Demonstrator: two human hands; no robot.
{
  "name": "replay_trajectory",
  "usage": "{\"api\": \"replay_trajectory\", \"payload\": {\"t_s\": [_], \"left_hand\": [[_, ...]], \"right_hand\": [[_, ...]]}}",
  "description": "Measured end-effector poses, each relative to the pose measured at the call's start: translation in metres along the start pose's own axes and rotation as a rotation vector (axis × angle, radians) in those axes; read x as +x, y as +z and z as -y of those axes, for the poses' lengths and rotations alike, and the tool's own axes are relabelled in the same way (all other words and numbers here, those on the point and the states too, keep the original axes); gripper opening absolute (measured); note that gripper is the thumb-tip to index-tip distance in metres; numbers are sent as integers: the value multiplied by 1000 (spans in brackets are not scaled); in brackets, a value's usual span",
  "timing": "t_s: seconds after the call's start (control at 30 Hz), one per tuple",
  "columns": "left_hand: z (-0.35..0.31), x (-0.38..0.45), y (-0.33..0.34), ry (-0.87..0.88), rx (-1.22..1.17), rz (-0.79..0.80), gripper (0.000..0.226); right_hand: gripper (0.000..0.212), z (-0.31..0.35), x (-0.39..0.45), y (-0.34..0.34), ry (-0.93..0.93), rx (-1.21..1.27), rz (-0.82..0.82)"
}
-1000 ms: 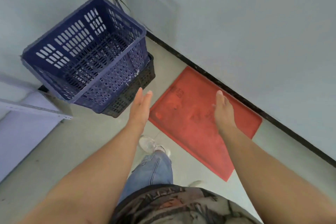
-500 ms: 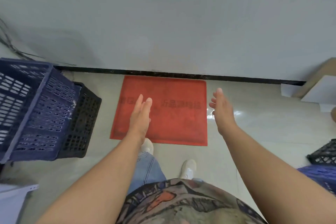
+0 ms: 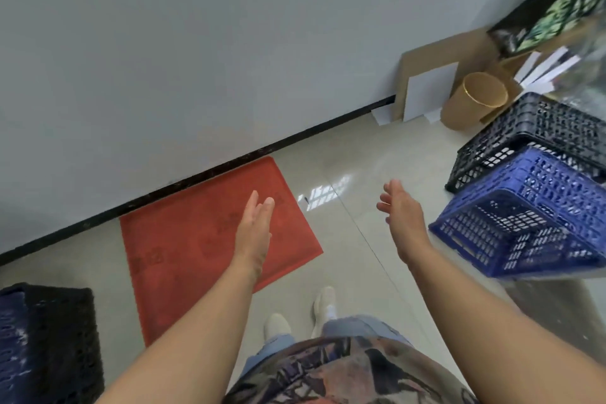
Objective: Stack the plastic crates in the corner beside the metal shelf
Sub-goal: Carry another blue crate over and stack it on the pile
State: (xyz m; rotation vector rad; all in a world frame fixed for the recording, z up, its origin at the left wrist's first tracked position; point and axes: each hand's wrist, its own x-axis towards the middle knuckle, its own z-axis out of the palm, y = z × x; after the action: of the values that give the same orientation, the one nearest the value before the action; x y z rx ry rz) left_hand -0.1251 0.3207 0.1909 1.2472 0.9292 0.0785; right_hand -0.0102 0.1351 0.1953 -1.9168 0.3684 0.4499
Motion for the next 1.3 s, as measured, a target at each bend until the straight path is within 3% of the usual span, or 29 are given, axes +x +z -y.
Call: {"api": "replay_trajectory", "payload": {"t_s": [0.33,0.6,0.93,1.07,1.23,1.3], "left_hand": [[8,4,96,64,173,201,56],[6,5,270,77,269,356,56],[41,29,522,-29,353,357,54],[58,50,577,-57,381,353,54],[81,84,617,-89,443,354,53],[90,96,627,-104,462,380,56]], "right_hand": [[48,-29,7,-93,35,143,-235],[51,-49,98,-220,67,274,-360],[51,-88,247,-405,178,192,-358],[50,-102,294,-441,219,143,-331],[35,-111,342,-467,240,46,-331],[39,-118,359,-475,243,-3,-315]]}}
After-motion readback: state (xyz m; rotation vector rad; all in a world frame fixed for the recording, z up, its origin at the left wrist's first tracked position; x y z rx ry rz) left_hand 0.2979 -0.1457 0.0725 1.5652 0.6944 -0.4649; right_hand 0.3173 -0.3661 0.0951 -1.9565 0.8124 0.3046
